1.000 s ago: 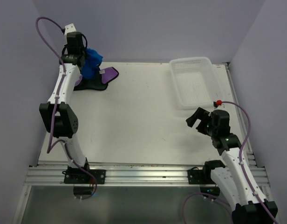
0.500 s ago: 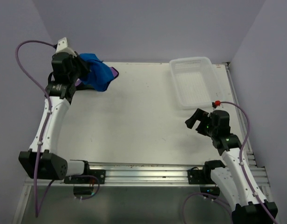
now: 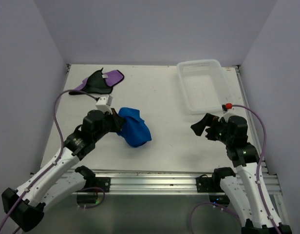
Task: Roll the towels
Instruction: Move the towel to the center of the board, then flatten the towel
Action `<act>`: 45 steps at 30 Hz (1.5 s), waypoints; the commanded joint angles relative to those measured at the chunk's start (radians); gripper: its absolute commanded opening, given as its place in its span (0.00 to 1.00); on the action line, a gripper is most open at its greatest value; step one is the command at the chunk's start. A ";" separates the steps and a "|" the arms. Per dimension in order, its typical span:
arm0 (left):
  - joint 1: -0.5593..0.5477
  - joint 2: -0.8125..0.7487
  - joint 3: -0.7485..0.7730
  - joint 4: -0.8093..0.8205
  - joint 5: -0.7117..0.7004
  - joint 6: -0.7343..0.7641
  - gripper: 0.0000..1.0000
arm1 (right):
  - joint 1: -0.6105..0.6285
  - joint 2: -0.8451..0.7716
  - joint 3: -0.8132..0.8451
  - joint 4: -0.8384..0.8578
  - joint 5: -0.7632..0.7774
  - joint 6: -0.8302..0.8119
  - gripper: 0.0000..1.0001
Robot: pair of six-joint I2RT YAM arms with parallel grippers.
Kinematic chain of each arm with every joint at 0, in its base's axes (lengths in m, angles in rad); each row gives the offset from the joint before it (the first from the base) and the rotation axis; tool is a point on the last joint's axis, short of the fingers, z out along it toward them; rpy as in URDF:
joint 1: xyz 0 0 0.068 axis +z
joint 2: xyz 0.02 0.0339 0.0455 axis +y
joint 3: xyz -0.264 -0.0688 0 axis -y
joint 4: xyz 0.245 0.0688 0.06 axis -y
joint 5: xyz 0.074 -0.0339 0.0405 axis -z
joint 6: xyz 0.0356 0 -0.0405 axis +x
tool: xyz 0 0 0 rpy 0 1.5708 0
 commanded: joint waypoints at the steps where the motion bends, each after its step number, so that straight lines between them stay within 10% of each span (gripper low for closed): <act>1: -0.118 -0.032 -0.118 0.071 -0.017 -0.106 0.00 | 0.002 -0.004 0.040 -0.052 -0.042 -0.023 0.99; 10: -0.657 0.314 -0.039 0.108 -0.421 -0.123 0.00 | 0.008 0.039 0.001 -0.042 0.005 -0.042 0.99; 15: -0.778 0.492 0.070 0.125 -0.522 -0.105 0.00 | 0.014 0.059 0.001 -0.039 -0.018 -0.057 0.98; 19: -0.782 0.449 0.009 0.215 -0.476 -0.116 0.64 | 0.022 0.056 -0.015 -0.027 -0.032 -0.055 0.93; 22: -0.782 0.399 0.003 0.185 -0.468 -0.128 0.81 | 0.026 0.056 -0.043 -0.012 -0.044 -0.049 0.93; 30: -0.785 0.063 -0.114 0.170 -0.517 -0.166 0.84 | 0.172 0.027 -0.074 0.028 0.050 0.001 0.83; 39: -0.765 0.087 -0.137 -0.092 -0.657 -0.339 0.70 | 0.379 0.073 -0.104 0.122 0.139 0.070 0.66; 45: -0.521 0.123 -0.168 -0.103 -0.505 -0.307 0.57 | 0.445 0.065 -0.112 0.128 0.198 0.090 0.63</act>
